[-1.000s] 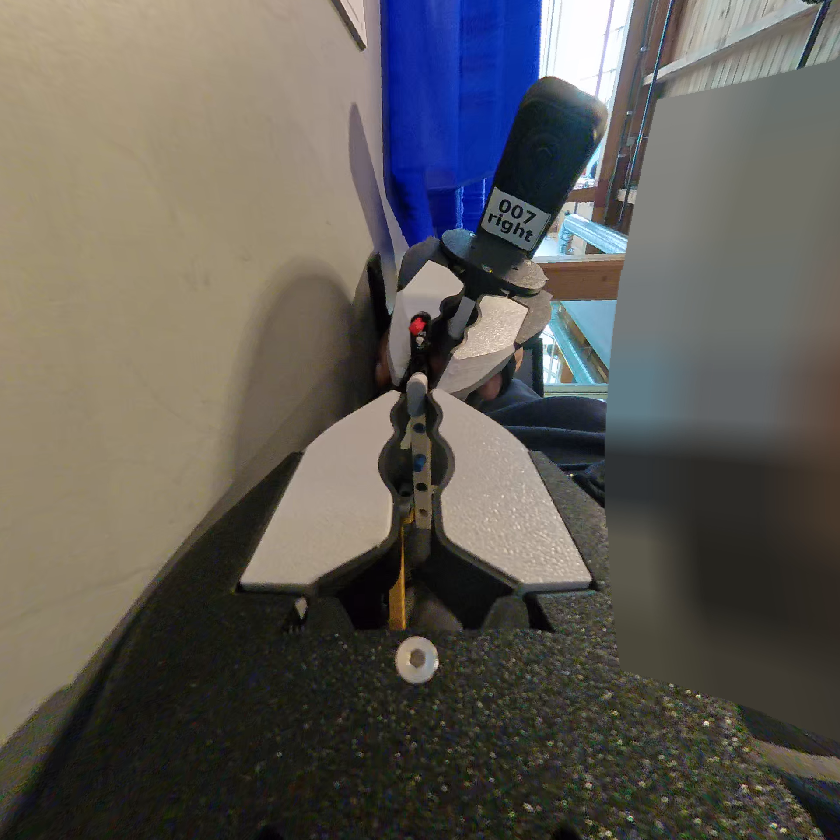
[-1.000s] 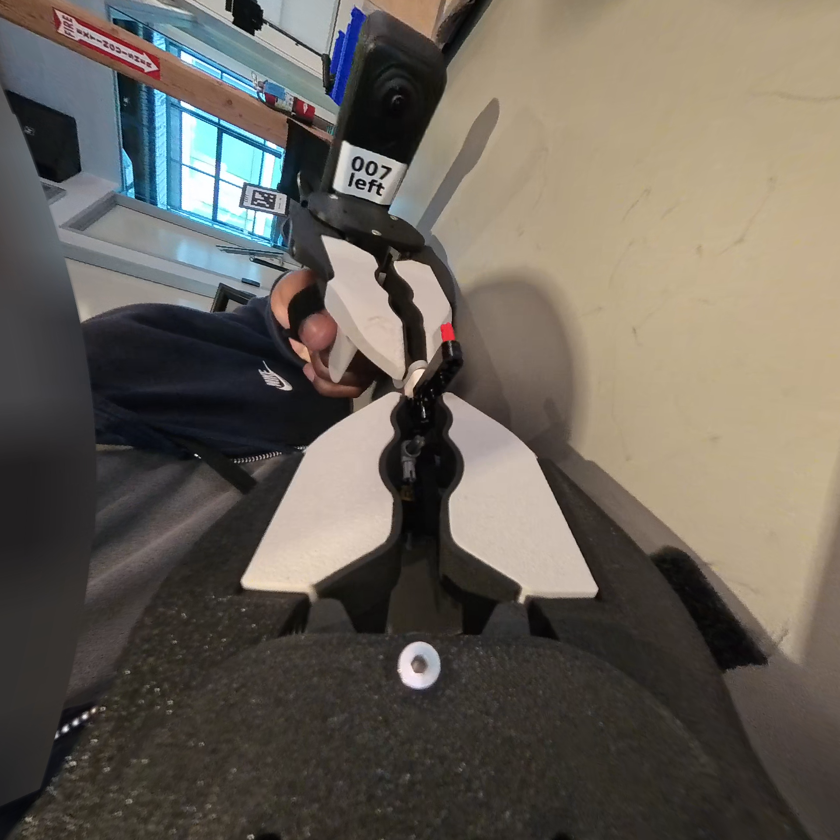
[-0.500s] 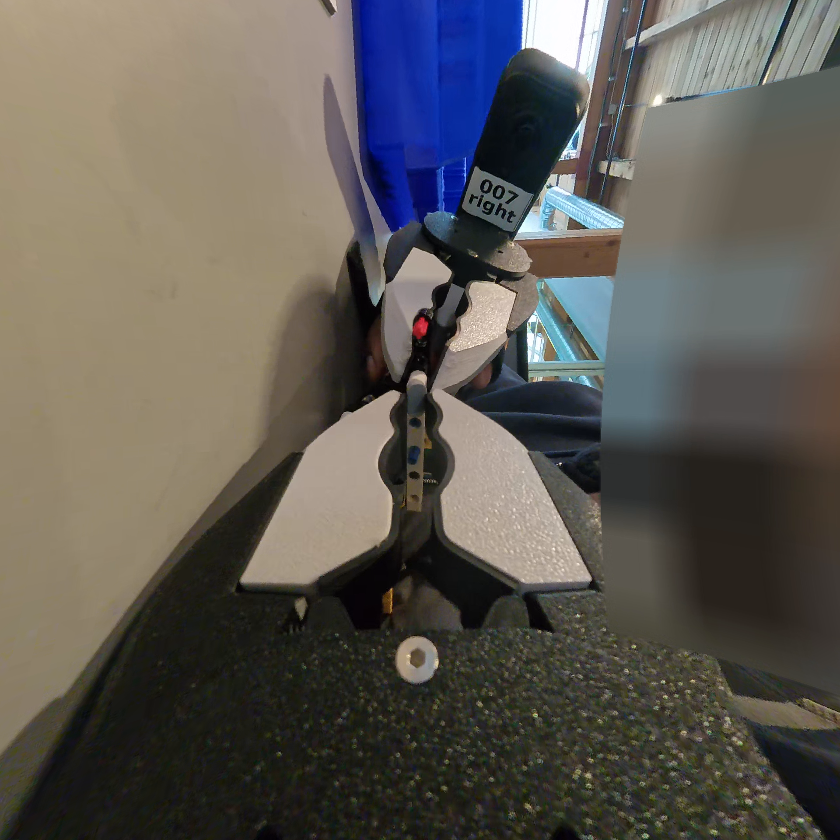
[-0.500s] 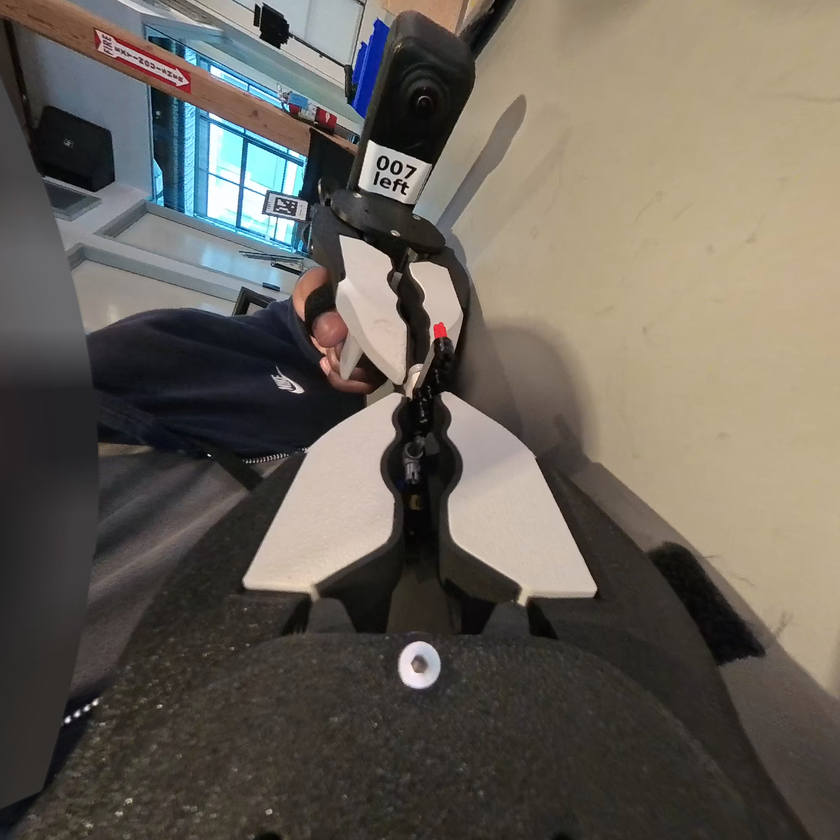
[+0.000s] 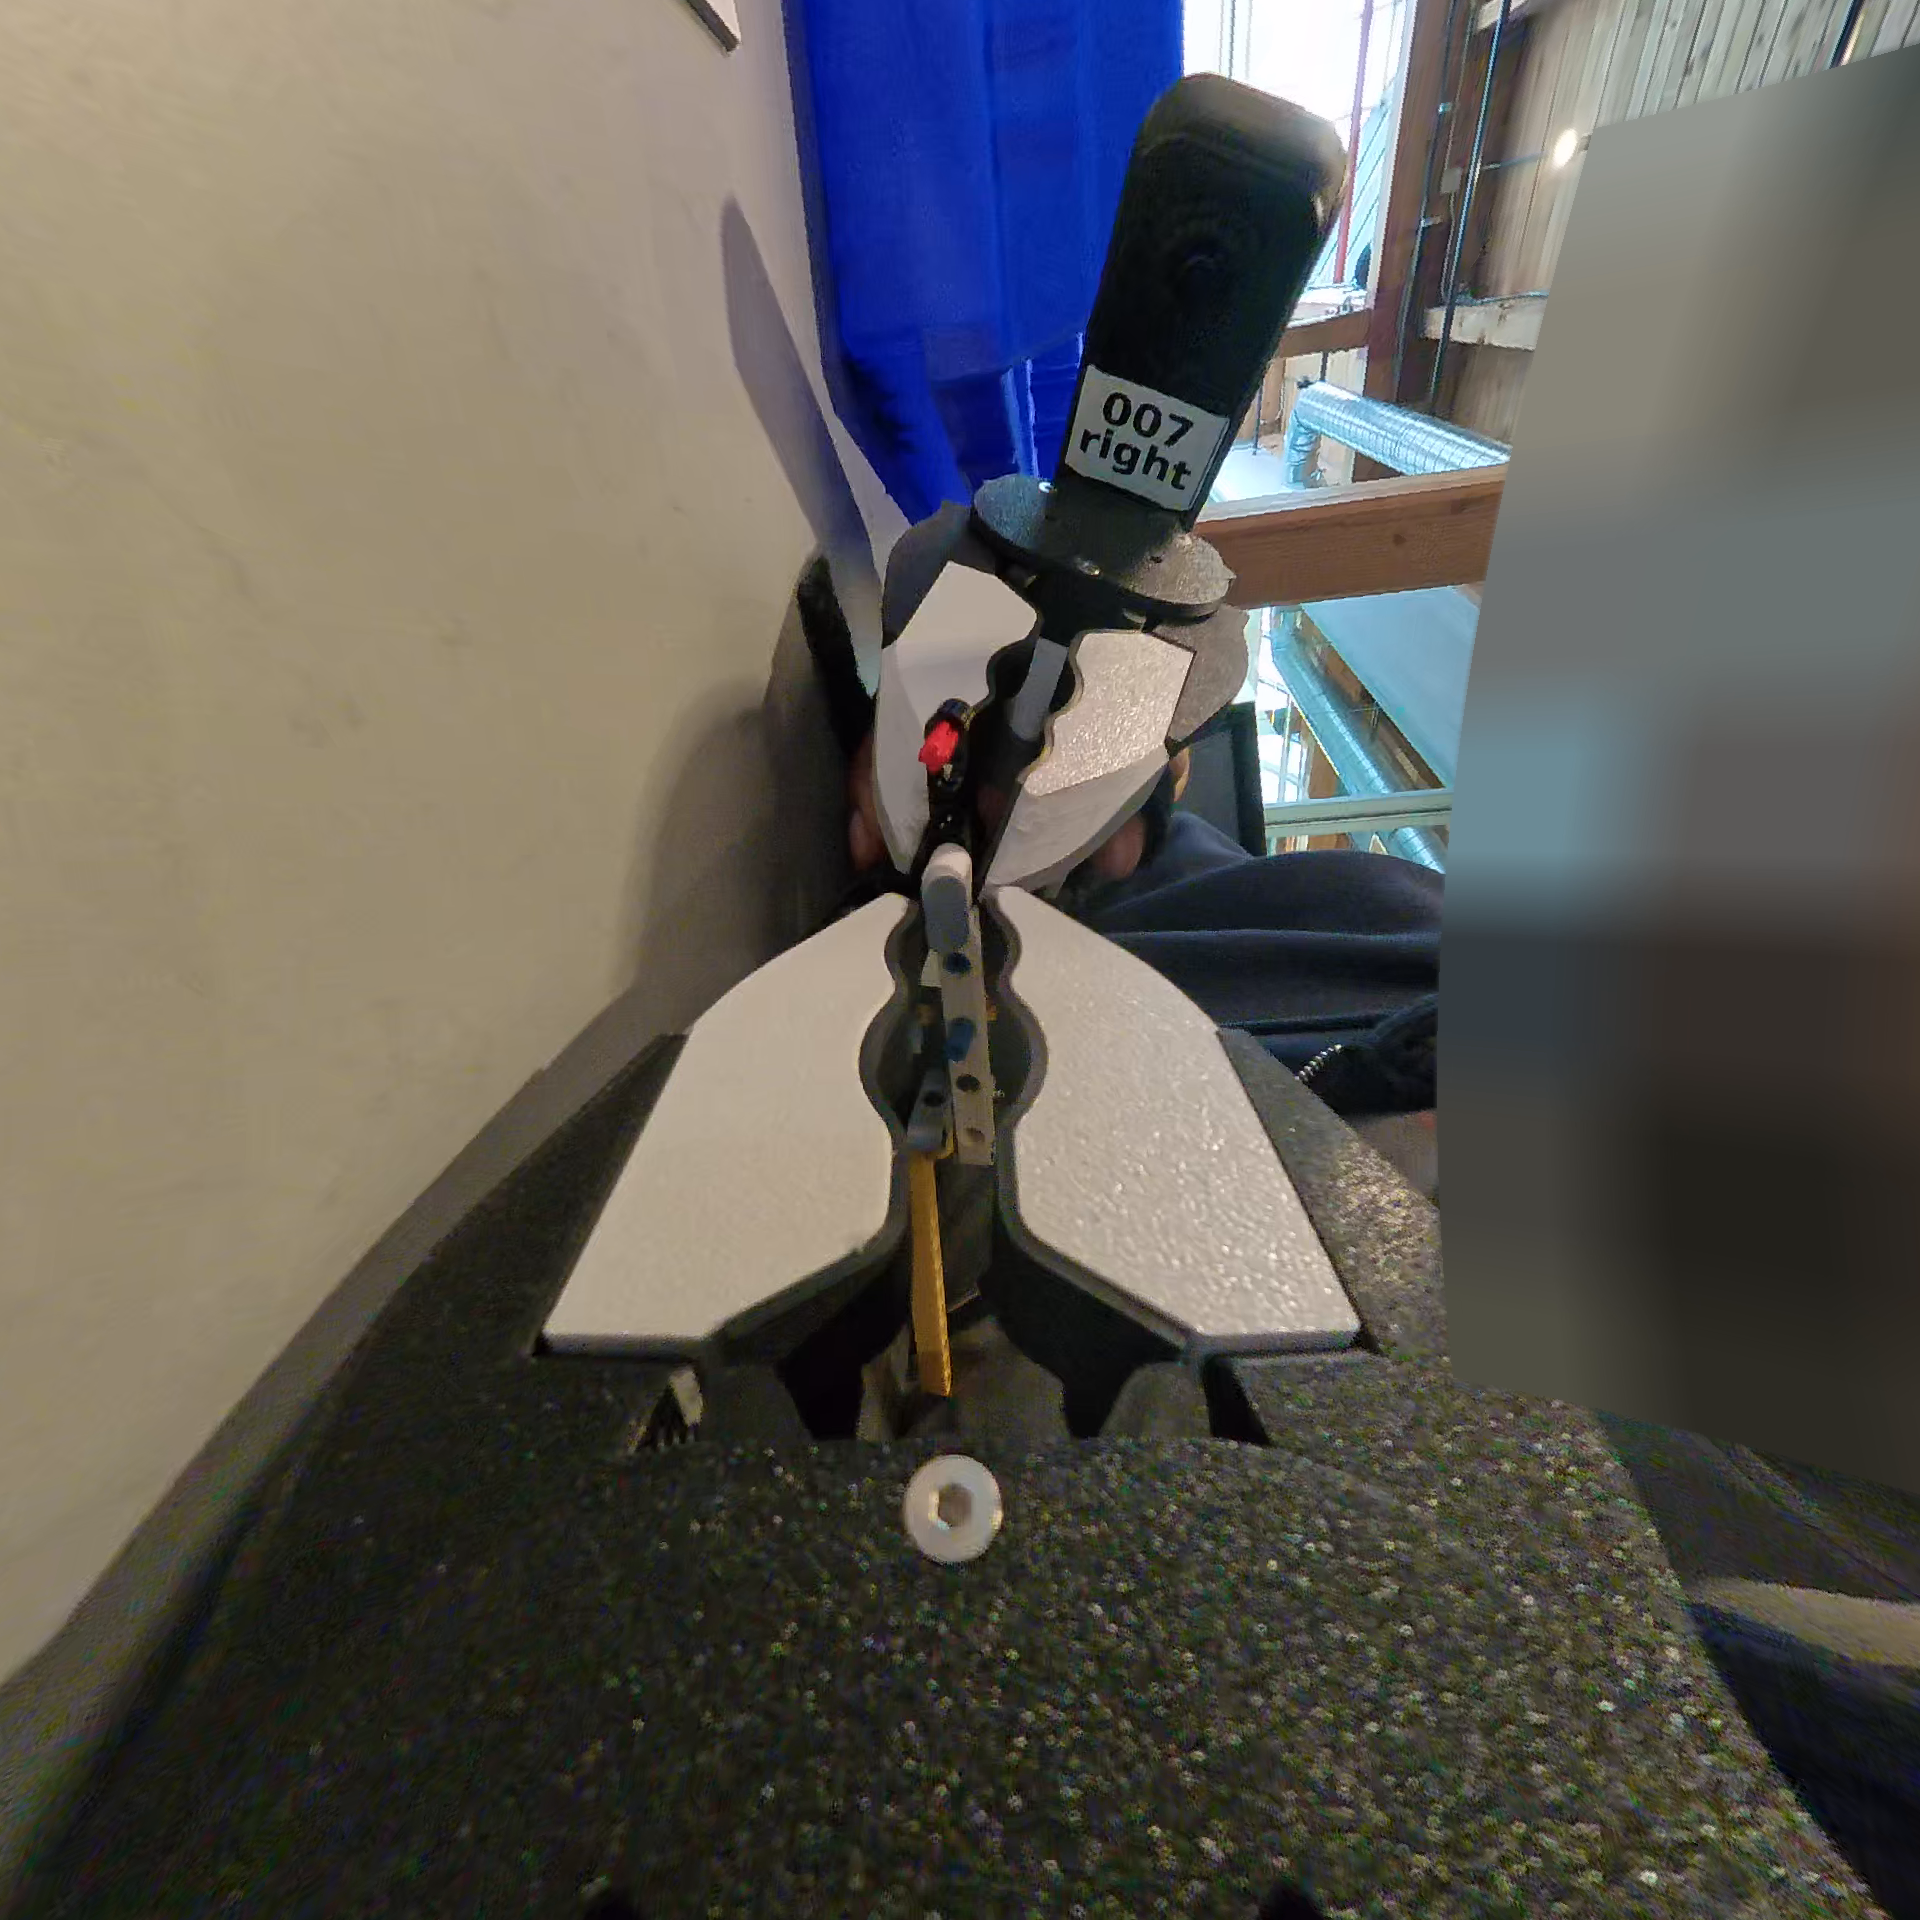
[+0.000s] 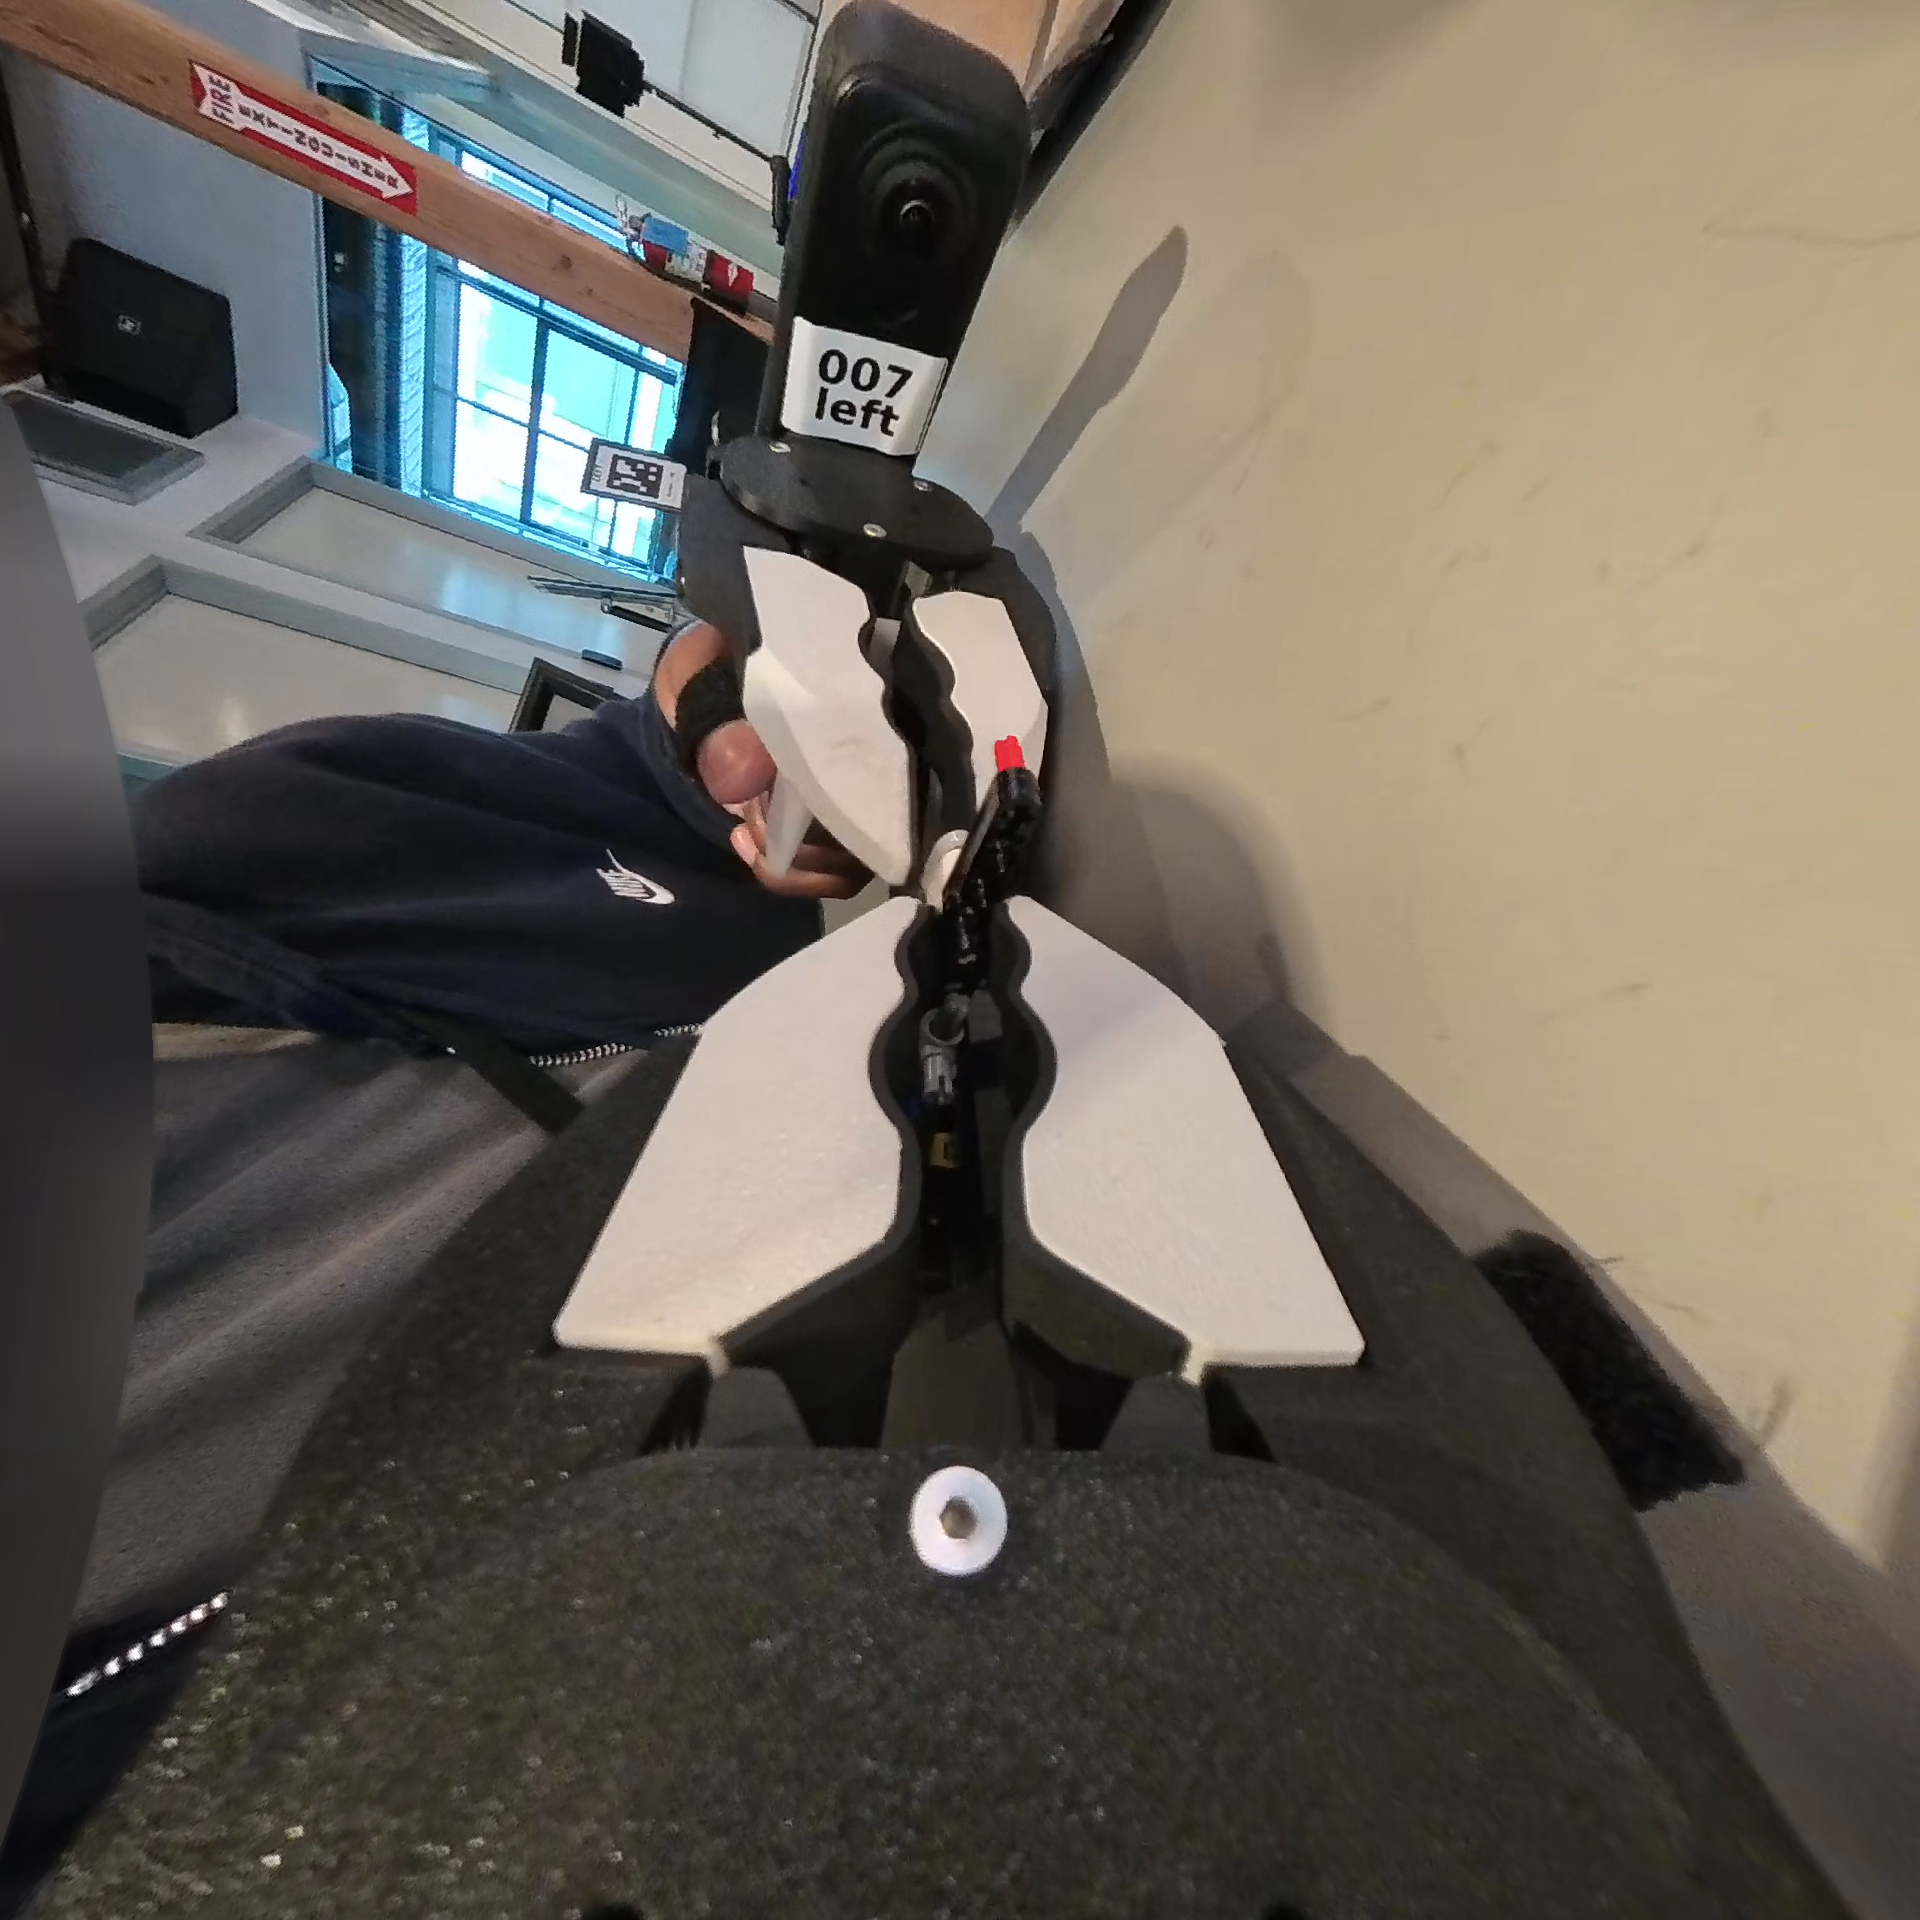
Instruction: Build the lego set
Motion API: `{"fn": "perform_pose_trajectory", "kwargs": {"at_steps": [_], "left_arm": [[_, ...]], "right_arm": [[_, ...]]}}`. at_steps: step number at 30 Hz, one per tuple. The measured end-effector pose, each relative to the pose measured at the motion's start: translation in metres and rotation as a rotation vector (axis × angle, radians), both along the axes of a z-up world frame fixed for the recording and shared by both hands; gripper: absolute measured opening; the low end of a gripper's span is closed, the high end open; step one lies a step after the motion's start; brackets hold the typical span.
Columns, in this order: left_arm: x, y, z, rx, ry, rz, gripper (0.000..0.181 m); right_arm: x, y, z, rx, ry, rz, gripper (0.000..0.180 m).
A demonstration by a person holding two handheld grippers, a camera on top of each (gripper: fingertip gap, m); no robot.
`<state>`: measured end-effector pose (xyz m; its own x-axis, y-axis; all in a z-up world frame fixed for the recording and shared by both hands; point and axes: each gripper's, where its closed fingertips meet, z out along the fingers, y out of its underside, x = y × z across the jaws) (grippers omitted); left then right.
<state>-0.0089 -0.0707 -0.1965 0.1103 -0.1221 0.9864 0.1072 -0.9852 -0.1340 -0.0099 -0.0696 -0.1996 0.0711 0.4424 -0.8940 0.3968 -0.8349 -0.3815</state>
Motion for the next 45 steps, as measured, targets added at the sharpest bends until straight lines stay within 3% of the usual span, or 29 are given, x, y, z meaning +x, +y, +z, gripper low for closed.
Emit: {"fn": "perform_pose_trajectory", "kwargs": {"at_steps": [29,45], "left_arm": [[-0.001,0.000,-0.003,0.055,0.067,0.064,0.007],[-0.002,-0.002,0.001,0.038,0.018,0.120,0.007]], "right_arm": [[0.000,-0.004,-0.007,-0.040,-0.047,0.045,0.013],[0.002,-0.002,0.005,-0.057,0.036,0.033,0.009]]}}
